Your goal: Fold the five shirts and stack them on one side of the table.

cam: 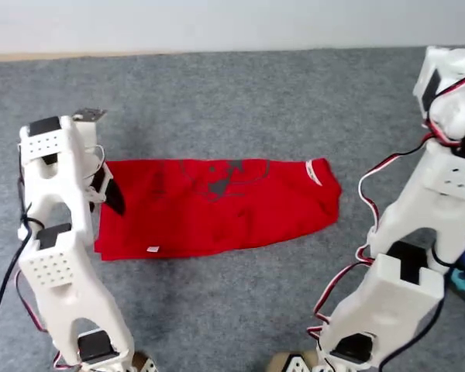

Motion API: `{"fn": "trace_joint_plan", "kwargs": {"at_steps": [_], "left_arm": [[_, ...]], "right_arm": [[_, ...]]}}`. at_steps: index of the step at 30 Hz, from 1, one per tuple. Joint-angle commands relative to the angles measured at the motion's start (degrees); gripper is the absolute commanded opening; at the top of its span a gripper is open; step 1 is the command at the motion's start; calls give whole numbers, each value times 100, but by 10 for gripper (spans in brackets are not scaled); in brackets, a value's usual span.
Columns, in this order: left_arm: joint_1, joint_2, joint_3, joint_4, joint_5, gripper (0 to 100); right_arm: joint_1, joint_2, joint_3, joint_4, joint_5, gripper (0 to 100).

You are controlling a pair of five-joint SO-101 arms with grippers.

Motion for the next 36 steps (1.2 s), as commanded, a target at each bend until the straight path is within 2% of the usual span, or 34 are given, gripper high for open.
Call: {"fn": "trace_joint_plan", "kwargs": {"at_steps": [1,13,20,25,29,36], "left_arm": [[26,62,-198,0,-18,248],[396,536,-207,-79,352,240],[466,624,-347,-53,352,126],[765,571,-356,141,97,0],[897,440,-593,510,114,2],[1090,-651,-673,554,132,2]], "right_arm": [[48,-295,-255,233,70,10],[48,-295,-237,233,70,10],[57,-295,-237,233,70,10],[48,-295,-255,233,70,10],[136,-347,-281,224,70,10],[585,-593,-237,224,220,10]]}}
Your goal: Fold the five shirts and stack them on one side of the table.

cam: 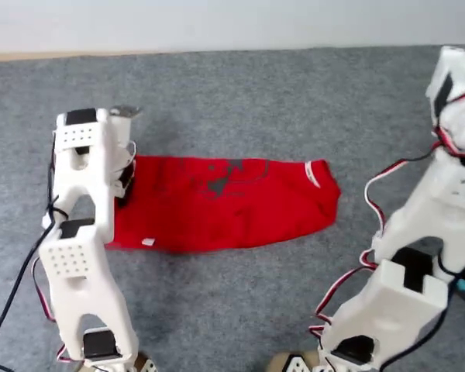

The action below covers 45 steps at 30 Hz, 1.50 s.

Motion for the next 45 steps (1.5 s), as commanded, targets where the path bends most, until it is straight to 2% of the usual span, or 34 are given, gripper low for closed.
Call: {"fn": "trace_joint_plan", "kwargs": {"at_steps": [1,8,16,29,45], "left_arm": [[273,-985,-13,185,-35,2],[1275,-2154,514,185,475,2],[2488,-2171,400,176,1020,2],[3508,-1125,-1262,176,1213,2],[4281,-369,-2387,176,1257,2]], "right_arm": [[391,-295,-237,224,343,10],[1376,-277,-237,224,853,10],[2123,-286,-237,224,888,10],[2826,-303,-237,224,949,10],[2932,-567,-229,233,1099,10]]}}
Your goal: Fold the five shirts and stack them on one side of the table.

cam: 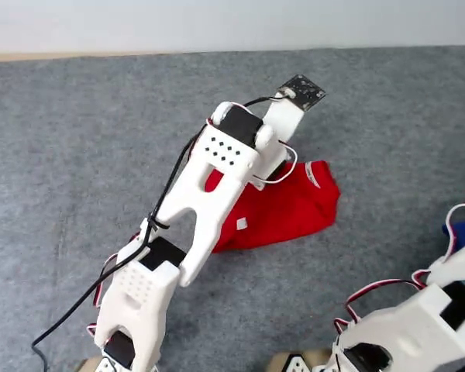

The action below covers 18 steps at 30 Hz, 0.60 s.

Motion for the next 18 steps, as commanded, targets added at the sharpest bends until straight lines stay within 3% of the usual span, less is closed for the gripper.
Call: {"fn": "trace_joint_plan", "kwargs": {"at_steps": [1,18], "left_arm": [[105,-79,-242,167,26,2],[527,105,-409,-18,0,2]], "right_arm": [[40,-251,-229,233,62,10],[40,-259,-229,233,62,10]]}}
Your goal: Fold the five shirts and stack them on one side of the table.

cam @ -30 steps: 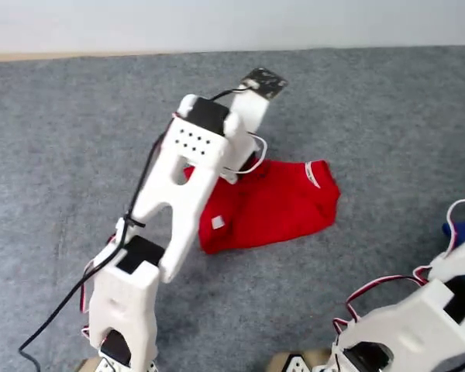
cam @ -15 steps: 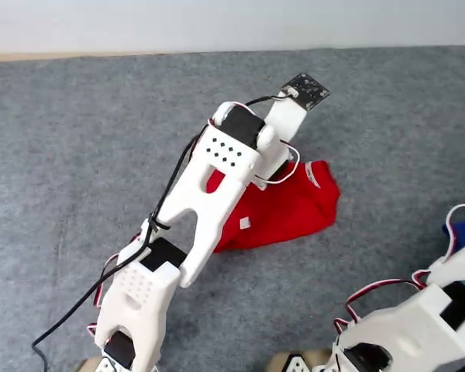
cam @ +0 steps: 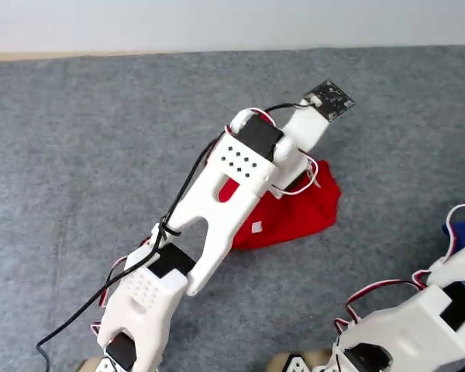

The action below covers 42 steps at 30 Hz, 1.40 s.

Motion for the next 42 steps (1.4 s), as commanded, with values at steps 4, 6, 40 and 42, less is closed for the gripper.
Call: {"fn": "trace_joint_plan", "kwargs": {"at_steps": [4,6,40,42], "left_arm": [[79,352,-497,35,0,2],[123,484,-760,114,0,2],[97,1213,-2730,167,62,209],[-176,1222,-2677,167,62,197]], "right_arm": [[31,-242,-229,233,62,10],[22,-242,-229,233,62,10],[22,-198,-229,233,193,10],[22,-198,-229,233,255,10]]}}
